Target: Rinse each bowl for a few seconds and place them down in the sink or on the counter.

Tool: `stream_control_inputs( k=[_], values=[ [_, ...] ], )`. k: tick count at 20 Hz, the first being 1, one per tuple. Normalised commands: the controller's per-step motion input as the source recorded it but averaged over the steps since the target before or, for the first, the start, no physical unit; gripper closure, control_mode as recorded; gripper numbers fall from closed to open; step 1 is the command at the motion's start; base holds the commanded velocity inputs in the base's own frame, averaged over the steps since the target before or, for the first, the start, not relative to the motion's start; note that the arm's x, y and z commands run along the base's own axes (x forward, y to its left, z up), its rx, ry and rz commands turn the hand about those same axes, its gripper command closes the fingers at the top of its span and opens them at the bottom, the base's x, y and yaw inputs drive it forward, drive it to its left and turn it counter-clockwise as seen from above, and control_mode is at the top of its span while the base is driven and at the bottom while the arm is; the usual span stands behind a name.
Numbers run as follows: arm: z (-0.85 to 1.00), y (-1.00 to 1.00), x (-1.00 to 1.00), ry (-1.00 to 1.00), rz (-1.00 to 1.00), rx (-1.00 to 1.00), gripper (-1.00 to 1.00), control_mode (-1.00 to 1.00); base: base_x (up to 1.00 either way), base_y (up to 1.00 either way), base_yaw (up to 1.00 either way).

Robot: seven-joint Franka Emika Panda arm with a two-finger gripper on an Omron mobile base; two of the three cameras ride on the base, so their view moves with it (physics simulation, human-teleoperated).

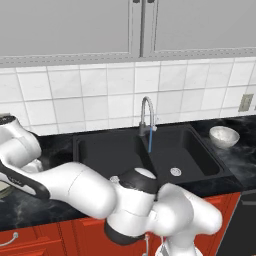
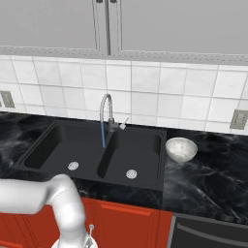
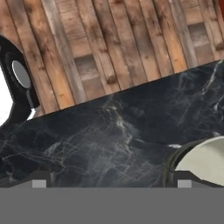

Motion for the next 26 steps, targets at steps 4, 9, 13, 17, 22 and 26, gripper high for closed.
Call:
stream_control_inputs(
  k=[4, 9, 13, 17, 22, 26],
  values=[
    [-0.12, 0.02, 0.03, 0.03, 0.00, -0.02, -1.00, -1.00, 0.00, 0.00, 0.00],
    [-0.22, 0.00, 0.00, 0.05, 0.00, 0.00, -1.00, -1.00, 0.00, 0.00, 0.00],
    [-0.32, -0.02, 0.00, 0.08, 0.00, 0.00, -1.00, -1.00, 0.00, 0.00, 0.00],
    [-0.12, 0.03, 0.04, 0.03, 0.00, 0.00, -1.00, -1.00, 0.00, 0.00, 0.00],
    [0.00, 0.20, 0.09, -0.05, 0.00, -0.01, -1.00, -1.00, 0.00, 0.00, 0.00],
    [-0.13, 0.11, 0.00, -0.09, 0.00, -0.01, -1.00, -1.00, 0.00, 0.00, 0.00]
  ],
)
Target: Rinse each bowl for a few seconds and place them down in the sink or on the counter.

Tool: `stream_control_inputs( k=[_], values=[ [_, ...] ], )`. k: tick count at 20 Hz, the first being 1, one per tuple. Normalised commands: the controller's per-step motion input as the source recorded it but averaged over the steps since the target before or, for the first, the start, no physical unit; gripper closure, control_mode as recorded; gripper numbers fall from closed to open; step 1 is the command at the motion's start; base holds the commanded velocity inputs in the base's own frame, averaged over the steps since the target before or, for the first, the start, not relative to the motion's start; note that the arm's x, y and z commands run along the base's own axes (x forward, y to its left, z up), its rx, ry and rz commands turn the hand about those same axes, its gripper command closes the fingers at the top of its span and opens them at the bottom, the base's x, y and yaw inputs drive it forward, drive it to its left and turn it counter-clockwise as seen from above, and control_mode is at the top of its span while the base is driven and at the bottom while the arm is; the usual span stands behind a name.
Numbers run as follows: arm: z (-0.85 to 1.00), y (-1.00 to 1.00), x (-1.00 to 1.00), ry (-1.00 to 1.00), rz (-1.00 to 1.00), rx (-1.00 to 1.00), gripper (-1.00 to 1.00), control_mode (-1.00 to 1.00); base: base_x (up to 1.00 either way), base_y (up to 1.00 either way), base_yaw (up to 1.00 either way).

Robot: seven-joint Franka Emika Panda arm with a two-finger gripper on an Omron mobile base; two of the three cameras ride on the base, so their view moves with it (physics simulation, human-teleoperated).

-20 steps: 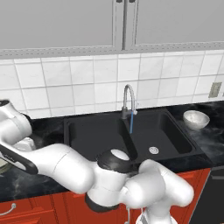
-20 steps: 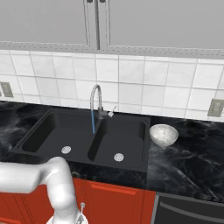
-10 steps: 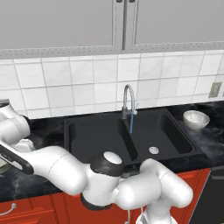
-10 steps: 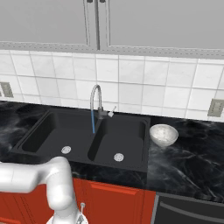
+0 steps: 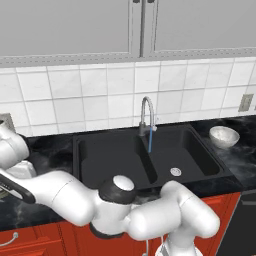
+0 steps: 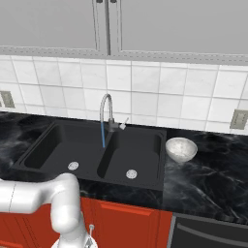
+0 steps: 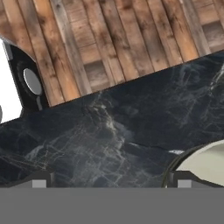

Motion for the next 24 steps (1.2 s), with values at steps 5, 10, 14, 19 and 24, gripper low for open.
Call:
stream_control_inputs(
  k=[5, 10, 14, 19, 24],
  values=[
    [-0.14, 0.00, 0.04, -0.04, 0.00, 0.00, -1.00, -1.00, 0.00, 0.00, 0.00],
    [-0.13, 0.00, 0.08, 0.00, -0.02, 0.01, -1.00, -1.00, 0.00, 0.00, 0.00],
    [-0.26, -0.03, 0.06, 0.00, -0.03, 0.05, -1.00, -1.00, 0.00, 0.00, 0.00],
    [-0.21, 0.04, 0.13, -0.01, -0.02, 0.05, -1.00, -1.00, 0.00, 0.00, 0.00],
    [-0.14, 0.16, 0.15, -0.03, -0.02, 0.04, -1.00, -1.00, 0.00, 0.00, 0.00]
  ],
)
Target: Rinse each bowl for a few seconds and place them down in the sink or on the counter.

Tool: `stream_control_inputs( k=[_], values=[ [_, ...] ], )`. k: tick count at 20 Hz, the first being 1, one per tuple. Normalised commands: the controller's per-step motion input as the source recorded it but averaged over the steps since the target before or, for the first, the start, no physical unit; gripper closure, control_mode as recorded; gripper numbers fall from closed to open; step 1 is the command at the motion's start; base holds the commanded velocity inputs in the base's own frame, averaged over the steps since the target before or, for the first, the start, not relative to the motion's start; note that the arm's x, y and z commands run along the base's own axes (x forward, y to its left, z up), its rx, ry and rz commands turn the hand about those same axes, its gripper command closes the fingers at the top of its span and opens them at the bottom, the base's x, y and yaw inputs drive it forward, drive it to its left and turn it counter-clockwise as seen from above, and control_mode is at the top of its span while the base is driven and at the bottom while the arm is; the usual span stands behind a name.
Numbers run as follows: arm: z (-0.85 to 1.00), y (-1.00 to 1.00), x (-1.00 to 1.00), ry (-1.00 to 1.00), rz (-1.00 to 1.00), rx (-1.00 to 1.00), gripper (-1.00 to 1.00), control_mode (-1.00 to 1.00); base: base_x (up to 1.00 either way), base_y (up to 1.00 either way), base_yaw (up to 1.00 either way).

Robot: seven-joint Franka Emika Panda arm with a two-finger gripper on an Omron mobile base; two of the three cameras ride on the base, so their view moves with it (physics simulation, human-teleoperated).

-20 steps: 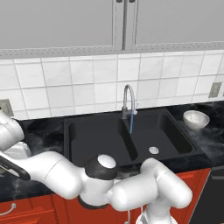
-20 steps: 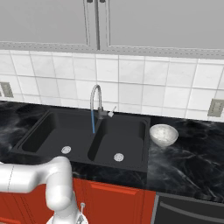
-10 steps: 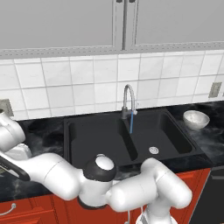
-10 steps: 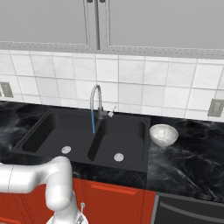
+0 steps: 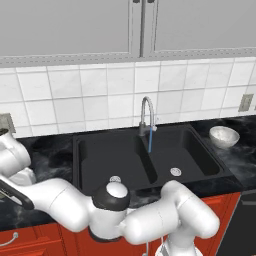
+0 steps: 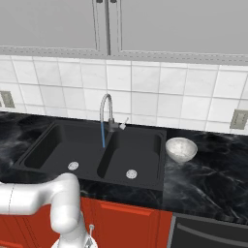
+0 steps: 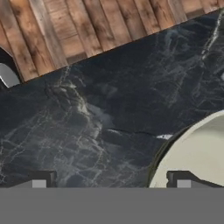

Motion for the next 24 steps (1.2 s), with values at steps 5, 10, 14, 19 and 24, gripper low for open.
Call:
stream_control_inputs(
  k=[5, 10, 14, 19, 24],
  values=[
    [-0.13, 0.22, 0.16, -0.03, -0.03, 0.03, -1.00, -1.00, 0.00, 0.00, 0.00],
    [-0.14, 0.17, 0.15, -0.01, -0.03, 0.03, -1.00, -1.00, 0.00, 0.00, 0.00],
    [-0.17, 0.03, 0.07, 0.00, -0.03, 0.01, -1.00, -1.00, 0.00, 0.00, 0.00],
    [-0.10, 0.05, 0.07, 0.00, -0.03, 0.00, -1.00, -1.00, 0.00, 0.00, 0.00],
    [-0.14, 0.00, 0.02, 0.01, -0.02, 0.01, -1.00, -1.00, 0.00, 0.00, 0.00]
  ],
)
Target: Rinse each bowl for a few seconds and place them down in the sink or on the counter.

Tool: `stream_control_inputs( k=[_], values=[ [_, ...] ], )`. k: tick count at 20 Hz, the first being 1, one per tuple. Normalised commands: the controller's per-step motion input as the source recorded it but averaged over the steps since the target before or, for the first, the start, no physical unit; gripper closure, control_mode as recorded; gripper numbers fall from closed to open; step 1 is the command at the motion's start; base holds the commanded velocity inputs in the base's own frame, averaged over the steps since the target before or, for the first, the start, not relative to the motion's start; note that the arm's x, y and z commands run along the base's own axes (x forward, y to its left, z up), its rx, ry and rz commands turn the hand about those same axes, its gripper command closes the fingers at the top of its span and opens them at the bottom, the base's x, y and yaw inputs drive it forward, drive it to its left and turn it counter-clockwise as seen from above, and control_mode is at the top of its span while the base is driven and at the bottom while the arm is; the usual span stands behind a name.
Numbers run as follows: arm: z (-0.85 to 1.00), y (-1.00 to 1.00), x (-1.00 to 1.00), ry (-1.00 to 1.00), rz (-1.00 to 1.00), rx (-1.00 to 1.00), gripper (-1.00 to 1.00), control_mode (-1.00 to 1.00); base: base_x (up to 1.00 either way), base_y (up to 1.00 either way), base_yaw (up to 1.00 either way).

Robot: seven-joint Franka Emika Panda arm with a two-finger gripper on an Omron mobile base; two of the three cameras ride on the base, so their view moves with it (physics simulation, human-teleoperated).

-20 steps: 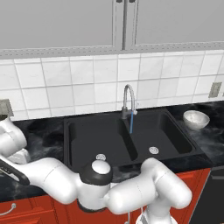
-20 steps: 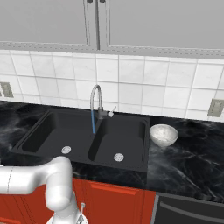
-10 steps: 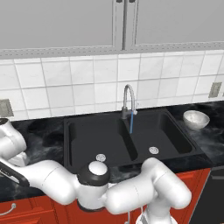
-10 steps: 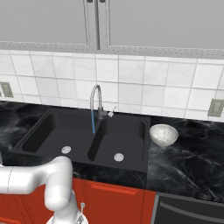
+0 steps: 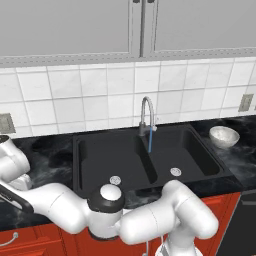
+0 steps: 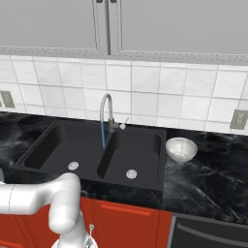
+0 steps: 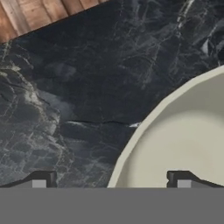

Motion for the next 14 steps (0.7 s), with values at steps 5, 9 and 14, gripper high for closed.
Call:
stream_control_inputs(
  k=[5, 9, 14],
  values=[
    [-0.16, -0.06, -0.02, 0.04, -0.01, 0.02, 1.00, -1.00, 0.00, 0.00, 0.00],
    [-0.11, -0.29, -0.28, 0.00, -0.02, 0.05, 1.00, -1.00, 0.00, 0.00, 0.00],
    [-0.11, -0.41, -0.39, -0.02, -0.01, 0.07, 1.00, -1.00, 0.00, 0.00, 0.00]
  ],
)
